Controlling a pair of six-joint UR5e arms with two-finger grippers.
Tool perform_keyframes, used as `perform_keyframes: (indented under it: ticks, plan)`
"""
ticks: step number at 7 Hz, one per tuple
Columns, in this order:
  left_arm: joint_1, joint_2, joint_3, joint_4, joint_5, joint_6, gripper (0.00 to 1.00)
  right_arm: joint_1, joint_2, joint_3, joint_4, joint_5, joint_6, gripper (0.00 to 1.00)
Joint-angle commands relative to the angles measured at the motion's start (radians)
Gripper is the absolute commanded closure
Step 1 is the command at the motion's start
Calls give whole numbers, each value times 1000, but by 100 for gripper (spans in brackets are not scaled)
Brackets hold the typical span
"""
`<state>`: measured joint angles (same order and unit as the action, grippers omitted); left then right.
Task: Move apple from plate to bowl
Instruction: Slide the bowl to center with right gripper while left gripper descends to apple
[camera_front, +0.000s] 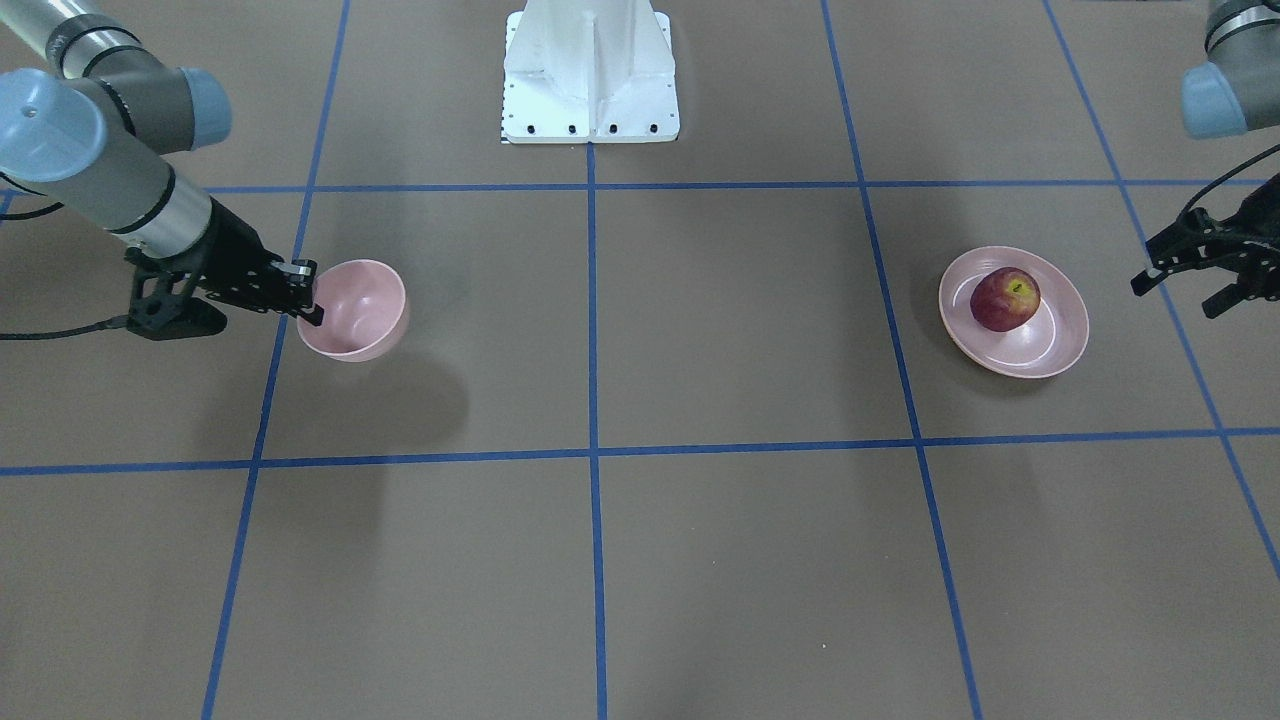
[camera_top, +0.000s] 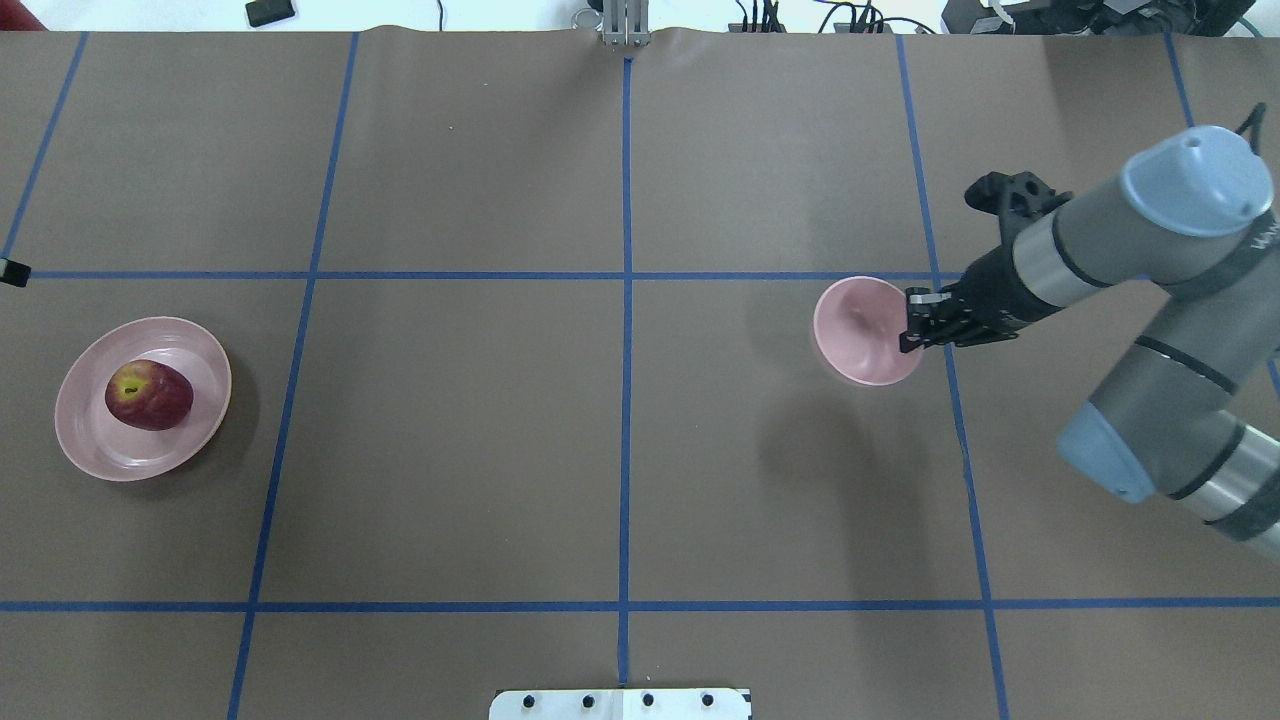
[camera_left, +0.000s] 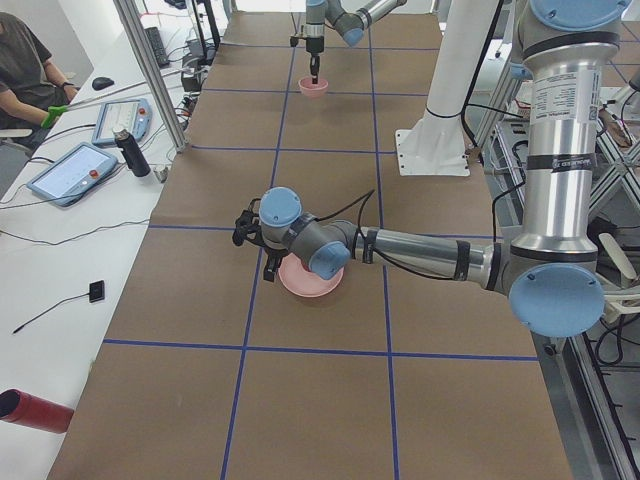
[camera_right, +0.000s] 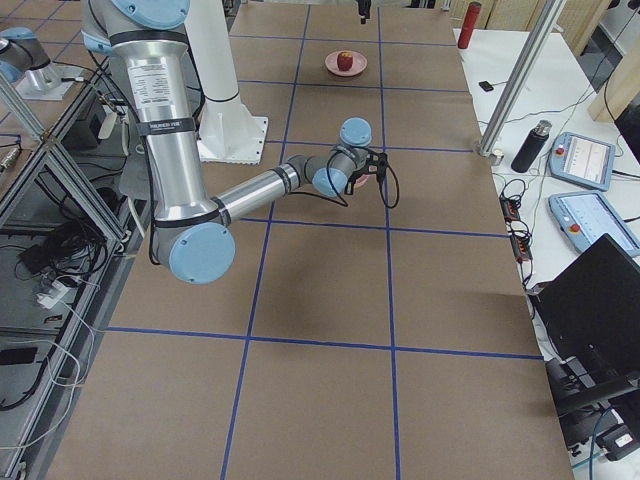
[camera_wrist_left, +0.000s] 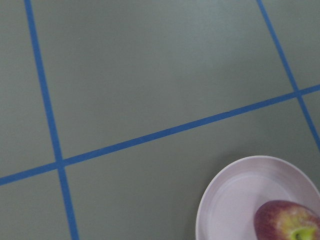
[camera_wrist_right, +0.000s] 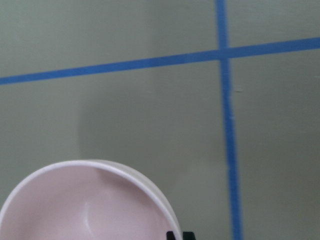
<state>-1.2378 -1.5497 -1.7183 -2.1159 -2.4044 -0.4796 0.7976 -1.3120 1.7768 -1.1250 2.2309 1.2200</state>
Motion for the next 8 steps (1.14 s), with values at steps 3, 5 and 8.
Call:
perform_keyframes:
  ticks: [3, 5, 8]
  plan:
    - [279, 2, -76, 19, 221, -227, 2, -155, 279, -123, -118, -157, 200, 100]
    - [294, 28, -81, 13, 220, -232, 2, -175, 356, -215, -111, -178, 239, 100]
    - [334, 33, -81, 13, 220, -237, 2, -196, 401, -264, -111, -231, 260, 100]
